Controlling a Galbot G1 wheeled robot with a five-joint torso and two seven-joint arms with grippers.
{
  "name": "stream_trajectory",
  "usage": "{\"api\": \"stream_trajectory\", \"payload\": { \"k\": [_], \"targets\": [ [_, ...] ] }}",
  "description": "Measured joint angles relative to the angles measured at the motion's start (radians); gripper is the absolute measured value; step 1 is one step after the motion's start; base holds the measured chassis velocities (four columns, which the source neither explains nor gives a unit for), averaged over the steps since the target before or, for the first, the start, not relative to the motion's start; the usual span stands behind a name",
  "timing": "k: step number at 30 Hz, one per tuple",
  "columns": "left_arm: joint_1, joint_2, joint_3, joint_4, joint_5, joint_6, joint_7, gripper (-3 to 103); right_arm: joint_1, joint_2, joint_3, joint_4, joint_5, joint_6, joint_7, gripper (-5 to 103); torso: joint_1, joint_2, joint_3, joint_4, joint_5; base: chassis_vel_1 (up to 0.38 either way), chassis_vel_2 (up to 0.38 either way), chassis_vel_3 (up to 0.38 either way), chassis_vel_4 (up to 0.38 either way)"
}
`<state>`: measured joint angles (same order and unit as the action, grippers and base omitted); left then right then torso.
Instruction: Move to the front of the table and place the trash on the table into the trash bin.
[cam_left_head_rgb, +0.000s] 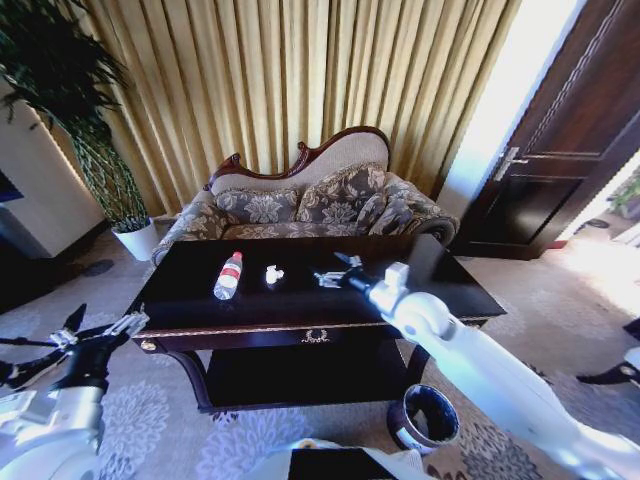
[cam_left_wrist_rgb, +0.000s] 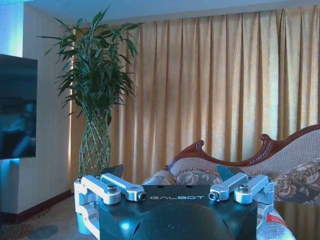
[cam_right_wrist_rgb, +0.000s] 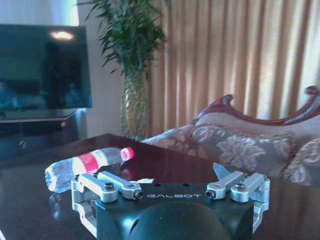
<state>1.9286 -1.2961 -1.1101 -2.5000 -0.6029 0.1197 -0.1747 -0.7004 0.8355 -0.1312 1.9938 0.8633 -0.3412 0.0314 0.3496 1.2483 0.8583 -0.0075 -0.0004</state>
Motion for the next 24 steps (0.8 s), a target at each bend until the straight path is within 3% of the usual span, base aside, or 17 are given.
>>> {"api": "stream_trajectory", "payload": {
  "k": [15,24],
  "targets": [
    [-0.007,-0.003,0.007,0.0,0.0,0.002,0.0,100,0.242,0.212,-0.266,-0.26,-0.01,-0.012,0.066,100,0.0,0.0,0.0,0.0001,0.0002,0.0,0.0,0.0,0.0],
    [-0.006,-0.009,0.007,0.0,0.0,0.003,0.0,100,0.276,0.272,-0.316,-0.362,-0.033,-0.012,0.084,100,0.0,0.0,0.0,0.0001,0.0002,0.0,0.0,0.0,0.0]
  ]
}}
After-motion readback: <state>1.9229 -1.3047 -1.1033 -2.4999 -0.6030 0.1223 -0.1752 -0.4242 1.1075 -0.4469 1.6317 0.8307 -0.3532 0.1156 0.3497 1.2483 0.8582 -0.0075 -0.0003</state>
